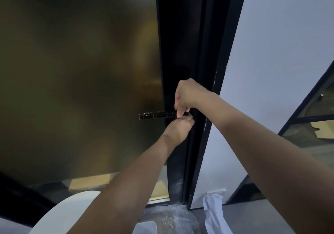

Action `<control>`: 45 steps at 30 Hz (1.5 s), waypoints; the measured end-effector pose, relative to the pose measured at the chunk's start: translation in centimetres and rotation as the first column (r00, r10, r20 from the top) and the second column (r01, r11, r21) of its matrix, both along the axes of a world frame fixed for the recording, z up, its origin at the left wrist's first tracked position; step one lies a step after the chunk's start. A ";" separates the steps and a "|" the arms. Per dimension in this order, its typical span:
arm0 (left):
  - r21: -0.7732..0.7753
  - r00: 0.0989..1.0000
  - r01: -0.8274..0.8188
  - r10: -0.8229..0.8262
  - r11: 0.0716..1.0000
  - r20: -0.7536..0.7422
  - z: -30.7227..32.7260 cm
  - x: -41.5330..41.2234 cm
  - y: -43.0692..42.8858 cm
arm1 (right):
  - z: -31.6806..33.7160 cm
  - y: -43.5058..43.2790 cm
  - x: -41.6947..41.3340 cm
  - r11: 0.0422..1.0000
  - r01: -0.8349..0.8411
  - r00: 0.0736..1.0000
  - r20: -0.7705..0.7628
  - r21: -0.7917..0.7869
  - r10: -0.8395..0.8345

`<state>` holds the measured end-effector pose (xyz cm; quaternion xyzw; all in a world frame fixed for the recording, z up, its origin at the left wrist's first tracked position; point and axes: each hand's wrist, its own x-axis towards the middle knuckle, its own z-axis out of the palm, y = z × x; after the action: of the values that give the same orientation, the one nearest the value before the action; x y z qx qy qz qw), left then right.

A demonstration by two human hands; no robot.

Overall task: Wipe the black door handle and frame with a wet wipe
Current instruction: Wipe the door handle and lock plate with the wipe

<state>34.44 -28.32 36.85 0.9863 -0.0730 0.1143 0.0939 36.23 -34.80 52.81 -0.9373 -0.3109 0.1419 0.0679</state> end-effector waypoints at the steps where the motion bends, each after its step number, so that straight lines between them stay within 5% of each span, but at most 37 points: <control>1: -0.006 1.000 0.002 -0.002 1.000 0.003 -0.3 0.3 0.1 | -0.1 0.0 0.0 1.000 0.001 1.000 -0.001 0.004 -0.001; 3: -0.100 0.996 -0.005 0.013 0.995 0.083 -0.7 0.0 0.1 | -0.2 -0.1 0.0 1.000 0.006 1.000 -0.009 0.025 -0.006; 6: -0.405 0.954 -0.214 0.280 0.889 0.110 -1.3 -1.8 0.0 | -0.1 -0.5 -0.1 0.999 -0.007 1.000 -0.028 0.040 0.008; 10: -0.542 0.823 -0.520 0.558 0.661 -0.109 -5.3 -4.7 0.4 | 0.0 -0.7 -0.4 1.000 -0.021 0.999 -0.028 0.009 0.022; 16: -0.840 0.736 -0.381 0.676 0.386 -0.023 -3.1 -4.8 0.1 | 0.3 -0.3 0.1 1.000 -0.018 0.999 -0.042 -0.020 0.018; 20: -0.903 0.727 -0.233 0.681 0.361 0.085 0.4 -2.7 -0.4 | 0.0 0.1 0.3 0.998 -0.026 0.999 -0.021 -0.052 0.025; 24: -0.759 0.812 -0.272 0.564 0.592 0.149 0.4 -2.0 -1.1 | -0.1 0.1 0.5 0.997 -0.032 0.999 -0.028 -0.066 0.031; 27: -0.450 0.908 -0.219 0.350 0.866 0.231 -0.5 -1.8 -0.6 | 0.0 0.2 0.8 0.999 -0.005 0.999 -0.039 -0.052 0.003; 30: -0.131 0.980 -0.027 0.052 0.991 0.192 -1.5 -0.5 0.5 | 0.0 0.5 0.9 0.999 0.004 0.999 -0.033 -0.040 -0.006; 37: 0.293 0.983 0.089 -0.131 0.952 0.130 -0.5 -0.2 2.3 | -0.1 0.4 0.5 1.000 0.017 0.999 -0.035 -0.018 -0.017; 41: 0.183 0.964 0.085 -0.127 0.979 0.233 -1.3 -0.8 1.4 | -0.4 -0.4 0.1 0.997 0.025 0.999 -0.032 0.076 -0.022; 45: 0.501 0.917 0.213 -0.349 0.839 0.194 -1.6 0.3 3.3 | -0.4 -0.7 -0.1 0.995 0.022 0.999 -0.031 0.102 -0.019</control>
<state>34.70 -25.01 35.22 0.9315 -0.2562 0.2149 -0.1429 36.10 -35.50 52.46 -0.9336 -0.3068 0.1391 0.1217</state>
